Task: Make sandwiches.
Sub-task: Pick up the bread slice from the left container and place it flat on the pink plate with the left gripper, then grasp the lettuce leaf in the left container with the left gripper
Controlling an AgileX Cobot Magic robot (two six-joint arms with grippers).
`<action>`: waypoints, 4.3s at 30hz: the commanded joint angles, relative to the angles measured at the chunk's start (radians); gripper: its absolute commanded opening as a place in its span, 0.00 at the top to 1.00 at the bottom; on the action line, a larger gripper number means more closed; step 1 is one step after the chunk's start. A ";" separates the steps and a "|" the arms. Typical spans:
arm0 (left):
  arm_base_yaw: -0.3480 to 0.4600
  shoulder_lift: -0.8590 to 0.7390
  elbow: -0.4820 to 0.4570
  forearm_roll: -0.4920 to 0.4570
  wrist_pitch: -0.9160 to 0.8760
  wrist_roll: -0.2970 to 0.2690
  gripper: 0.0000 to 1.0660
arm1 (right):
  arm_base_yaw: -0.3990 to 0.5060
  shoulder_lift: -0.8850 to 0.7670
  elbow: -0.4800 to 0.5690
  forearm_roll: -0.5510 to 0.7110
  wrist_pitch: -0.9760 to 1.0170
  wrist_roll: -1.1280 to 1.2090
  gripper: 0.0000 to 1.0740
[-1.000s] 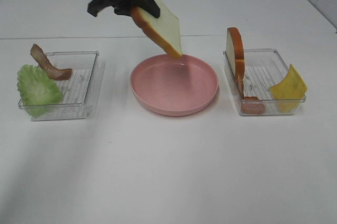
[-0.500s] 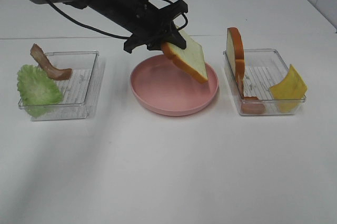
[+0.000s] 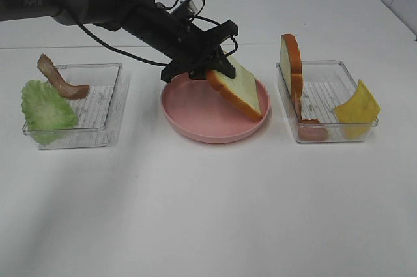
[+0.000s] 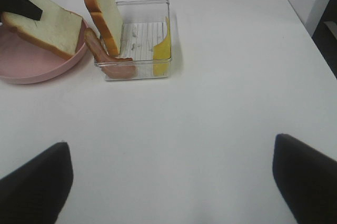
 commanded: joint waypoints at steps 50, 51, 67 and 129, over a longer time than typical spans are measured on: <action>0.179 -0.484 0.249 0.951 0.509 -0.200 0.18 | -0.002 -0.023 -0.002 0.003 0.003 0.007 0.08; 0.219 -0.494 0.276 0.967 0.509 -0.186 0.18 | -0.002 -0.023 -0.002 0.003 0.003 0.007 0.08; 0.339 -0.420 0.285 0.973 0.422 -0.169 0.18 | -0.002 -0.023 -0.002 0.003 0.003 0.007 0.08; 0.336 -0.251 0.285 0.932 0.350 -0.138 1.00 | -0.002 -0.023 -0.002 0.003 0.003 0.007 0.08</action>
